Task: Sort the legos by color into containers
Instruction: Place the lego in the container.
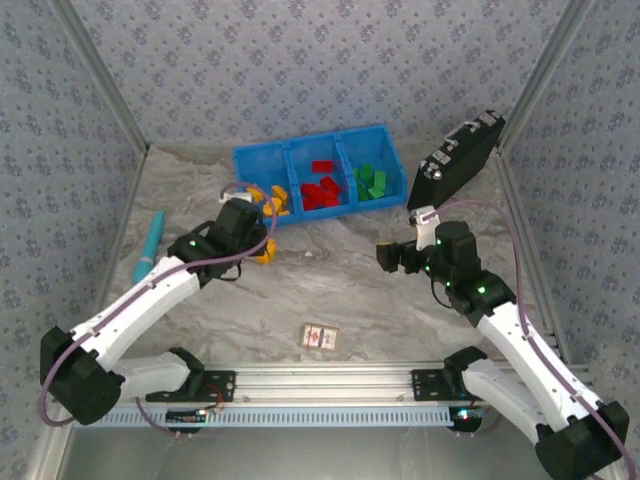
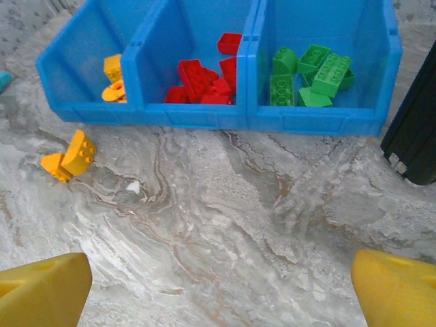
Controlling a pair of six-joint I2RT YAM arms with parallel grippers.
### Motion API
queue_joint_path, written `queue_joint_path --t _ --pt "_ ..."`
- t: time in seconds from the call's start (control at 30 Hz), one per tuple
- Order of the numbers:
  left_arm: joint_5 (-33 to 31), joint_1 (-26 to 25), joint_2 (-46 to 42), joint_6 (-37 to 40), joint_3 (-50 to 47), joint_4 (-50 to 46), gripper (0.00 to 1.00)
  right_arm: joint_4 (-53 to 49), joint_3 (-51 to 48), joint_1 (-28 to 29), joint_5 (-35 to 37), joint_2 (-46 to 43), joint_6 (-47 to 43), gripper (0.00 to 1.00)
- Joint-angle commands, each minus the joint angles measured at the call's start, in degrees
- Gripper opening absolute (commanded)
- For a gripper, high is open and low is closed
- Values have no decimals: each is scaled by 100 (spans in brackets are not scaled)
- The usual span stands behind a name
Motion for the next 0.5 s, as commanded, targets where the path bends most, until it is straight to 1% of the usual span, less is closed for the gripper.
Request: queue_joint_path --t 0.0,0.07,0.17,0.37,0.47 --pt "166 249 253 568 422 280 36 235 -105 121 45 -78 171 100" --pt "229 369 489 672 649 423 36 323 -128 238 276 -104 251 100" --pt "337 497 890 814 975 733 36 673 -277 354 263 -131 282 100" --pt "532 795 1828 1360 1687 915 37 714 -204 394 -56 125 432 99" --pt "632 1010 2240 1433 1905 1015 37 644 -33 418 -250 300 587 100"
